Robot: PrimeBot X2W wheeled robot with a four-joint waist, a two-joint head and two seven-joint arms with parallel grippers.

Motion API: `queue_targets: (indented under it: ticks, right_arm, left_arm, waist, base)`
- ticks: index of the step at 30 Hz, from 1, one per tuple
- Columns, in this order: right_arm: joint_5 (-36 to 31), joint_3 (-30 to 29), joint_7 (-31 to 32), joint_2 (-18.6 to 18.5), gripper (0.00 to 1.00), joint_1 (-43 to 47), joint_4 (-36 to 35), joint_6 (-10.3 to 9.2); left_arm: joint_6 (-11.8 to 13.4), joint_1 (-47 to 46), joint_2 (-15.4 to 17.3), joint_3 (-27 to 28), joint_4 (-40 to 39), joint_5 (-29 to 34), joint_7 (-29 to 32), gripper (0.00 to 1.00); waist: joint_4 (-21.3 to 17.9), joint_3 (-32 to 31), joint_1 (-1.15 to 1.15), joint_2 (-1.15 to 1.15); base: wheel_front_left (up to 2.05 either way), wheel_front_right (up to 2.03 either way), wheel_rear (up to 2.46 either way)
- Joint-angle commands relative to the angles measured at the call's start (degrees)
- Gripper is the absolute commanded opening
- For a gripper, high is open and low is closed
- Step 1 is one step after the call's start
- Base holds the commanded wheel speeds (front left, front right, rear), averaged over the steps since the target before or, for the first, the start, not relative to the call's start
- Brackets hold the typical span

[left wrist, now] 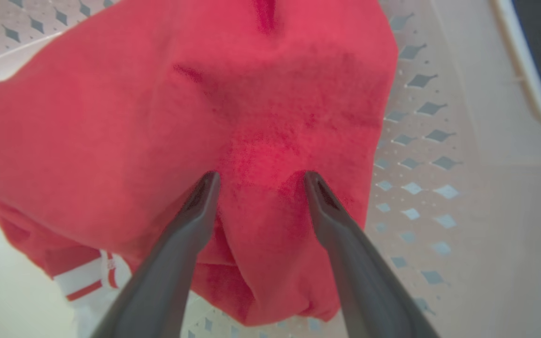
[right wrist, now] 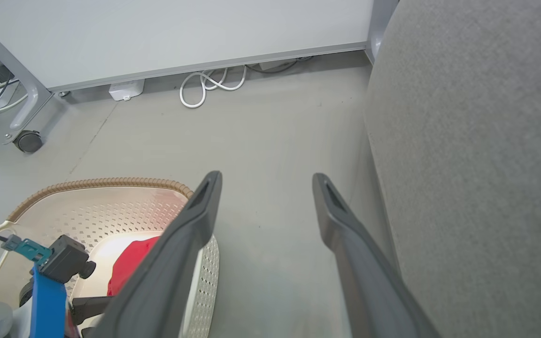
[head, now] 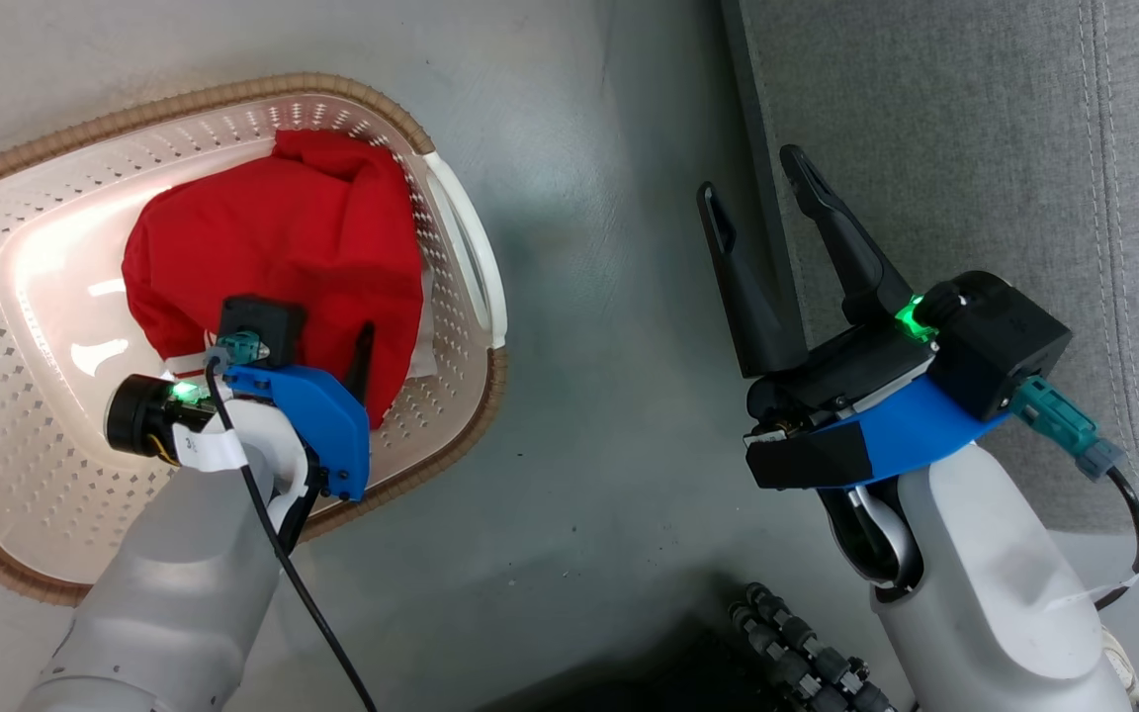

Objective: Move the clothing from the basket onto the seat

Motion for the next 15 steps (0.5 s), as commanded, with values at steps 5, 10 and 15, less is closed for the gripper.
queue_targets:
  ticks: [5, 10, 15]
  right_arm:
    - [0.48, 0.25, -0.45, 0.09, 1.00, -0.48, -0.01, 0.01]
    - [0.51, 0.21, -0.62, 0.09, 1.00, -0.46, -0.07, 0.01]
    - [0.49, 0.05, -0.71, 0.09, 1.00, -0.57, 0.10, 0.01]
  left_arm:
    - [0.62, -2.19, -1.17, 0.13, 3.32, -0.74, 1.02, 1.00]
    - [1.82, -3.33, -1.89, -0.69, 5.41, 0.00, 1.19, 1.00]
    - [3.19, -4.04, -2.08, -1.30, 6.33, 0.54, -0.90, 1.00]
  waist:
    - [0.04, 0.48, -0.01, 0.00]
    - [0.13, 0.90, -0.01, 0.00]
    - [0.36, 1.02, -0.01, 0.00]
  base:
    - [0.00, 0.00, 0.00]
    - [0.00, 0.00, 0.00]
    - [0.00, 0.00, 0.00]
